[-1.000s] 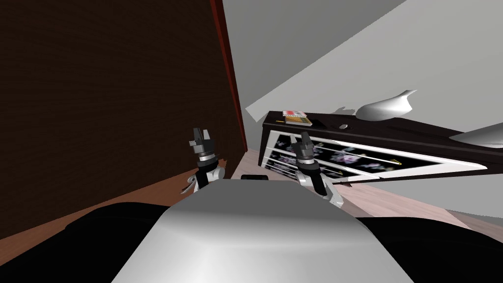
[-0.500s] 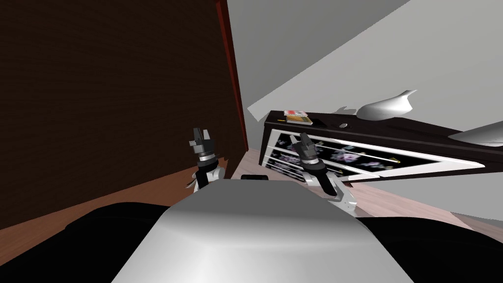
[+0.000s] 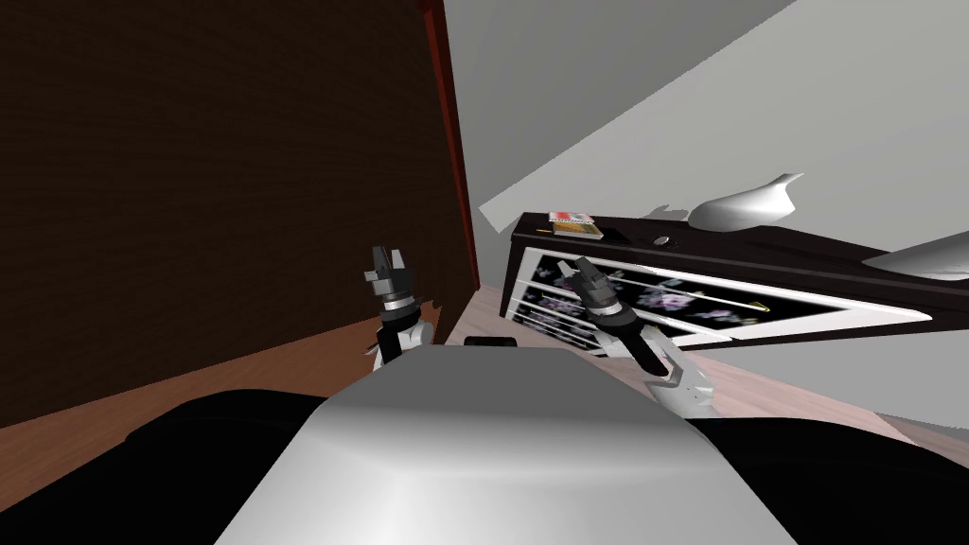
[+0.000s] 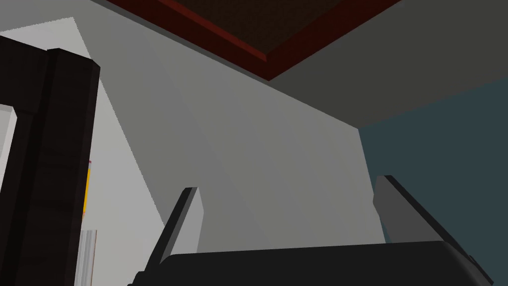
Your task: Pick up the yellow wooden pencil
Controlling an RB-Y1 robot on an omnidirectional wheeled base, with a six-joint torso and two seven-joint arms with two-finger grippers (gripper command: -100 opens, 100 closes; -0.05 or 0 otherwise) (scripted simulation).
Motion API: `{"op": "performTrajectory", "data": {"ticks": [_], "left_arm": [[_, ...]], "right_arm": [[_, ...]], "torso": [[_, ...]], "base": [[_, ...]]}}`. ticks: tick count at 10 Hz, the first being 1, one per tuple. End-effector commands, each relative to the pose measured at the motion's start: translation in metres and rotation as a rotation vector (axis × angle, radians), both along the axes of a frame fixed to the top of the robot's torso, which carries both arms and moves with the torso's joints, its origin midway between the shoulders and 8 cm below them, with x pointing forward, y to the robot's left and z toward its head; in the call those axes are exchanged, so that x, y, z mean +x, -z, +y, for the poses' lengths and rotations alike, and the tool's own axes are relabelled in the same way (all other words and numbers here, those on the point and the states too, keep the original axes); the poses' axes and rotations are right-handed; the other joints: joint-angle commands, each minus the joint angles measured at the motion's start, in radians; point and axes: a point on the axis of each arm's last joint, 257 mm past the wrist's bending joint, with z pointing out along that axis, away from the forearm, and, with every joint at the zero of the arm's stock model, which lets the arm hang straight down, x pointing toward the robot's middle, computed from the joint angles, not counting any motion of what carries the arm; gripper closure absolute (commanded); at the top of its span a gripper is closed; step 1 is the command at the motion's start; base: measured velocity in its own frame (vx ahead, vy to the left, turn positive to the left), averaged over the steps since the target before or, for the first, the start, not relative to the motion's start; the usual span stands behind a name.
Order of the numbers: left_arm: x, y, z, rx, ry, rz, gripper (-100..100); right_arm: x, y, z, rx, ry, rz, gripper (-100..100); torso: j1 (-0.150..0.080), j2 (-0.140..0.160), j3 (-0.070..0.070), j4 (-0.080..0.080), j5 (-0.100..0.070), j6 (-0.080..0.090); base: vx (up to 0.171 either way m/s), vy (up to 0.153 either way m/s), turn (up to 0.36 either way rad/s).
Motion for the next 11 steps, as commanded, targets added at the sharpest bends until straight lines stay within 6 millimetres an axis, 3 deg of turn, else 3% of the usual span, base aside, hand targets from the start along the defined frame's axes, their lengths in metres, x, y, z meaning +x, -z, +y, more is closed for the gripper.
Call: {"op": "performTrajectory", "data": {"ticks": [1, 11], "left_arm": [[0.0, 0.0, 0.0, 0.0, 0.0, 0.0, 0], [0.0, 0.0, 0.0, 0.0, 0.0, 0.0, 0]], "right_arm": [[-0.0006, 0.0012, 0.0013, -0.041, -0.027, 0.011, -100], [0.0006, 0.0098, 0.0003, -0.279, -0.146, 0.073, -100]], "torso": [[0.0, 0.0, 0.0, 0.0, 0.0, 0.0], [0.0, -0.001, -0.001, 0.0, 0.0, 0.0]], "base": [[-0.048, 0.019, 0.021], [-0.024, 0.012, 0.018]]}}
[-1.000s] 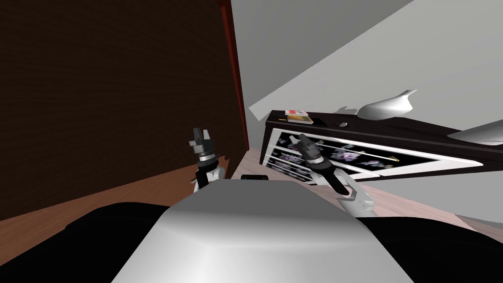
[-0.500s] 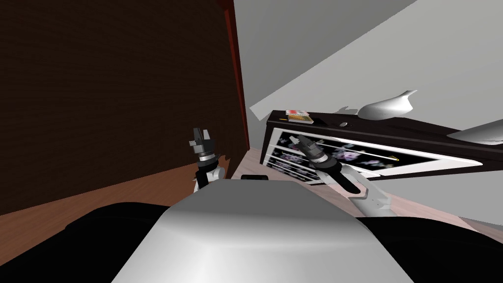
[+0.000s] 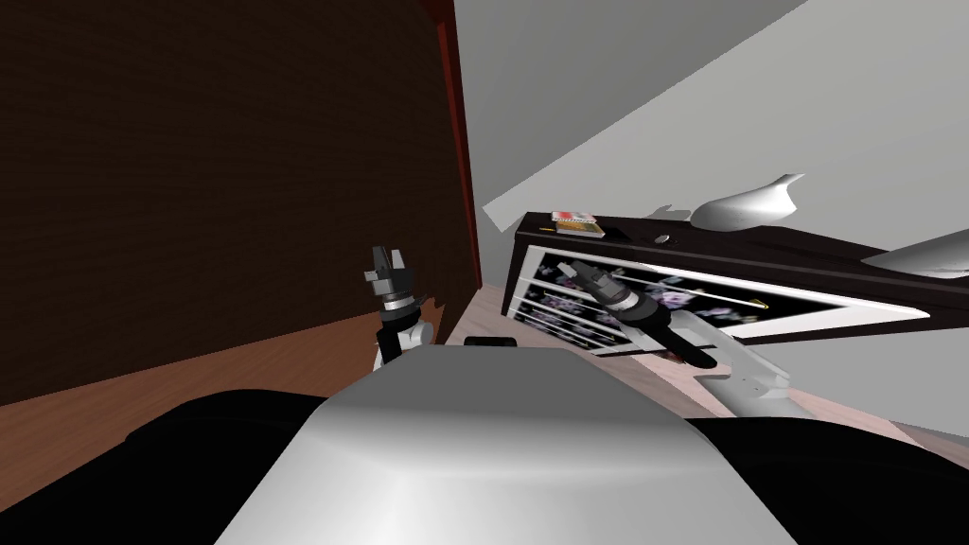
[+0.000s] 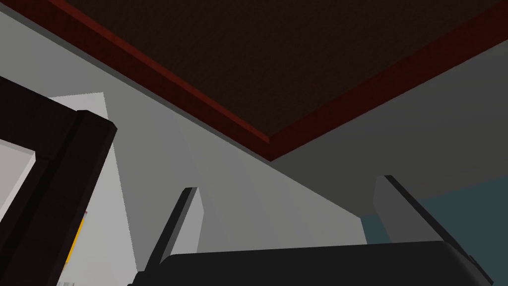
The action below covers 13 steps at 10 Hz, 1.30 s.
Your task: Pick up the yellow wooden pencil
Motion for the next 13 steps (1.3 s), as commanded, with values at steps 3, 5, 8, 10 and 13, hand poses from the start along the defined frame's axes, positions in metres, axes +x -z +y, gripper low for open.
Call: {"op": "performTrajectory", "data": {"ticks": [3, 5, 8, 10, 13], "left_arm": [[0.0, 0.0, 0.0, 0.0, 0.0, 0.0, 0], [0.0, 0.0, 0.0, 0.0, 0.0, 0.0, 0], [0.0, 0.0, 0.0, 0.0, 0.0, 0.0, 0], [0.0, 0.0, 0.0, 0.0, 0.0, 0.0, 0], [0.0, 0.0, 0.0, 0.0, 0.0, 0.0, 0]], "right_arm": [[0.001, 0.003, -0.001, -0.091, -0.039, 0.022, -100], [0.003, 0.004, -0.005, -0.159, -0.064, 0.04, -100], [0.005, 0.006, -0.009, -0.241, -0.093, 0.06, -100], [0.007, 0.006, -0.015, -0.301, -0.108, 0.075, -100], [0.01, 0.007, -0.019, -0.388, -0.135, 0.095, -100]], "torso": [[0.0, 0.0, 0.0, 0.0, 0.0, 0.0], [0.0, 0.0, 0.0, 0.0, 0.0, 0.0], [0.0, 0.0, 0.0, 0.0, 0.0, 0.0], [0.0, -0.001, 0.0, 0.0, 0.0, 0.0], [0.0, -0.001, -0.001, 0.0, 0.0, 0.0]], "base": [[-0.017, 0.01, 0.019], [-0.014, 0.01, 0.028], [-0.011, 0.005, 0.018], [-0.003, 0.002, 0.019], [-0.001, 0.001, 0.015]]}}
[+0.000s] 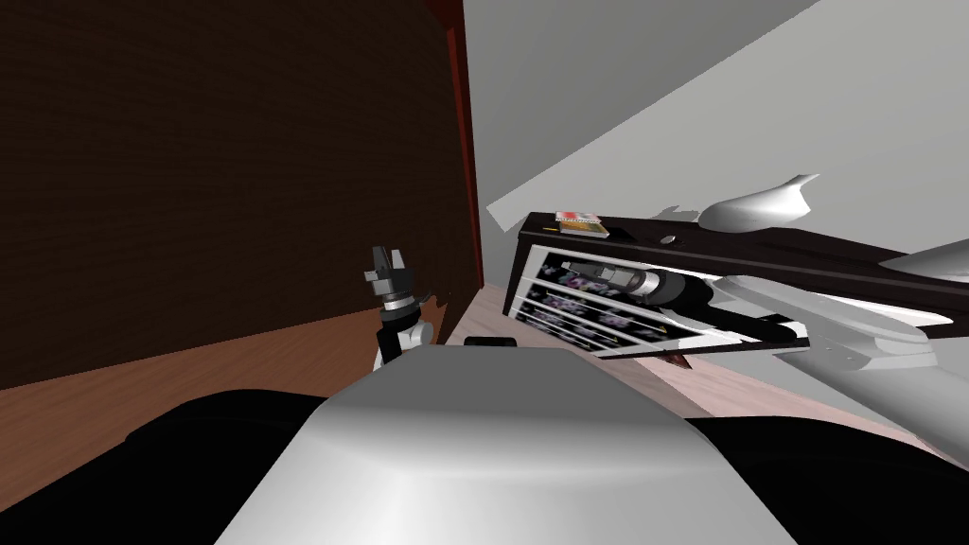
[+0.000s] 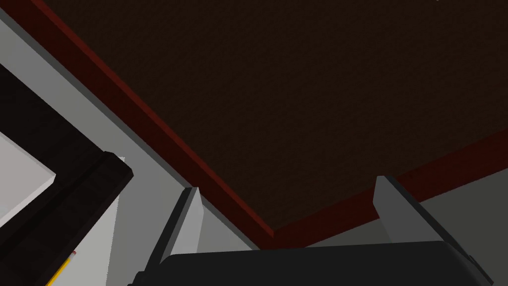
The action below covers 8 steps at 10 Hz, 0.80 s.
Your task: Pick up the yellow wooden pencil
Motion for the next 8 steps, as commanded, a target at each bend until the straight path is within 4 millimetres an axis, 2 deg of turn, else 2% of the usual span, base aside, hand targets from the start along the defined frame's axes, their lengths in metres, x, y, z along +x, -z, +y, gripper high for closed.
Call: {"op": "performTrajectory", "data": {"ticks": [1, 2, 3, 5, 6, 8], "left_arm": [[0.0, 0.0, 0.0, 0.0, 0.0, 0.0, 0], [0.0, 0.0, 0.0, 0.0, 0.0, 0.0, 0], [0.0, 0.0, 0.0, 0.0, 0.0, 0.0, 0], [0.0, 0.0, 0.0, 0.0, 0.0, 0.0, 0], [0.0, 0.0, 0.0, 0.0, 0.0, 0.0, 0], [0.0, 0.0, 0.0, 0.0, 0.0, 0.0, 0]], "right_arm": [[0.001, 0.001, 0.0, -0.049, -0.021, 0.012, -100], [0.001, 0.001, 0.001, -0.063, -0.029, 0.015, -100], [0.004, 0.0, -0.007, -0.112, -0.032, 0.025, -100], [0.004, 0.001, -0.002, -0.15, -0.055, 0.032, -100], [0.008, 0.0, -0.011, -0.199, -0.057, 0.041, -100], [0.009, 0.001, -0.006, -0.236, -0.08, 0.048, -100]], "torso": [[0.0, 0.0, 0.0, 0.0, 0.0, 0.0], [0.0, 0.0, 0.0, 0.0, 0.0, 0.0], [0.0, 0.0, 0.0, 0.0, 0.0, 0.0], [0.0, -0.001, 0.0, 0.0, 0.0, 0.0], [0.0, 0.0, 0.0, 0.0, 0.0, 0.0], [0.0, -0.001, -0.001, 0.0, 0.0, 0.0]], "base": [[0.002, -0.001, 0.021], [0.0, 0.0, 0.0], [0.008, -0.003, 0.028], [0.005, -0.002, 0.008], [0.012, -0.006, 0.023], [0.013, -0.006, 0.009]]}}
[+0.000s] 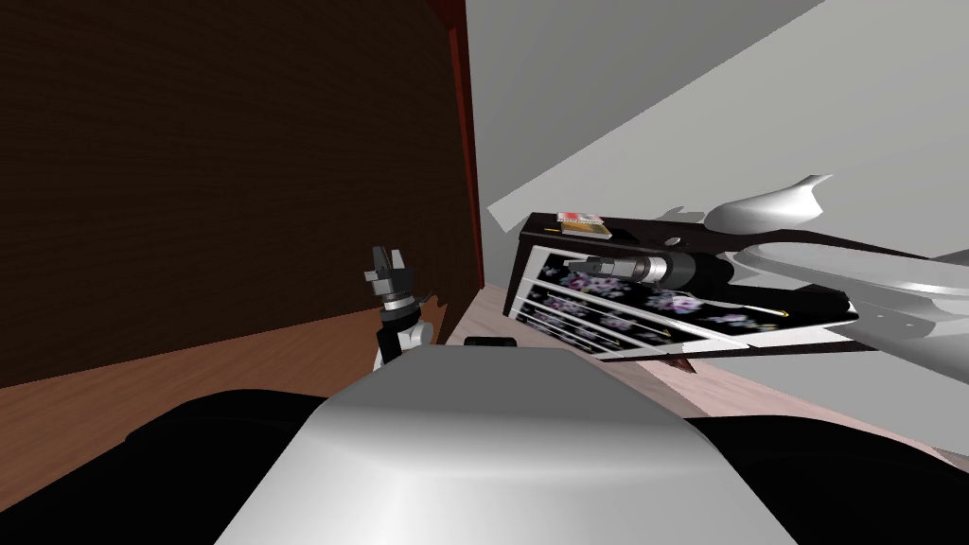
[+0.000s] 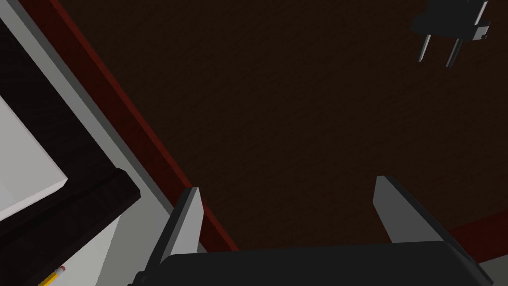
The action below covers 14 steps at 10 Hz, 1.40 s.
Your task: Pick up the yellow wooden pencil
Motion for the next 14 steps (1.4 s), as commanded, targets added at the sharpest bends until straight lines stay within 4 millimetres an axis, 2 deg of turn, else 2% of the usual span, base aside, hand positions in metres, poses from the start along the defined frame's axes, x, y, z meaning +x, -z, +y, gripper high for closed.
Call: {"op": "performTrajectory", "data": {"ticks": [1, 3, 4, 6, 7, 9, 10, 14], "left_arm": [[0.0, 0.0, 0.0, 0.0, 0.0, 0.0, 0], [0.0, 0.0, 0.0, 0.0, 0.0, 0.0, 0], [0.0, 0.0, 0.0, 0.0, 0.0, 0.0, 0], [0.0, 0.0, 0.0, 0.0, 0.0, 0.0, 0], [0.0, 0.0, 0.0, 0.0, 0.0, 0.0, 0], [0.0, 0.0, 0.0, 0.0, 0.0, 0.0, 0], [0.0, 0.0, 0.0, 0.0, 0.0, 0.0, 0], [0.0, 0.0, 0.0, 0.0, 0.0, 0.0, 0]], "right_arm": [[0.005, -0.001, -0.007, -0.062, -0.007, 0.007, -100], [0.005, -0.001, -0.003, -0.097, -0.03, 0.015, -100], [0.01, -0.003, -0.011, -0.148, -0.031, 0.019, -100], [0.011, -0.002, -0.006, -0.183, -0.053, 0.025, -100], [0.016, -0.005, -0.013, -0.235, -0.055, 0.027, -100], [0.017, -0.004, -0.008, -0.266, -0.076, 0.033, -100], [0.022, -0.008, -0.015, -0.318, -0.078, 0.034, -100], [0.03, -0.011, -0.013, -0.42, -0.115, 0.041, -100]], "torso": [[0.0, 0.0, 0.0, 0.0, 0.0, 0.0], [0.0, -0.001, 0.0, 0.0, 0.0, 0.0], [0.0, 0.0, 0.0, 0.0, 0.0, 0.0], [-0.001, -0.001, -0.001, 0.0, 0.0, 0.0], [0.0, -0.001, 0.0, 0.0, 0.0, 0.0], [-0.001, -0.001, -0.001, 0.0, 0.0, 0.0], [0.0, -0.001, 0.0, 0.0, 0.0, 0.0], [-0.001, -0.002, -0.001, 0.0, 0.0, 0.0]], "base": [[0.017, -0.004, 0.026], [0.016, -0.008, 0.006], [0.025, -0.014, 0.02], [0.022, -0.01, 0.007], [0.026, -0.013, 0.015], [0.021, -0.013, 0.009], [0.034, -0.014, 0.015], [0.037, -0.016, 0.008]]}}
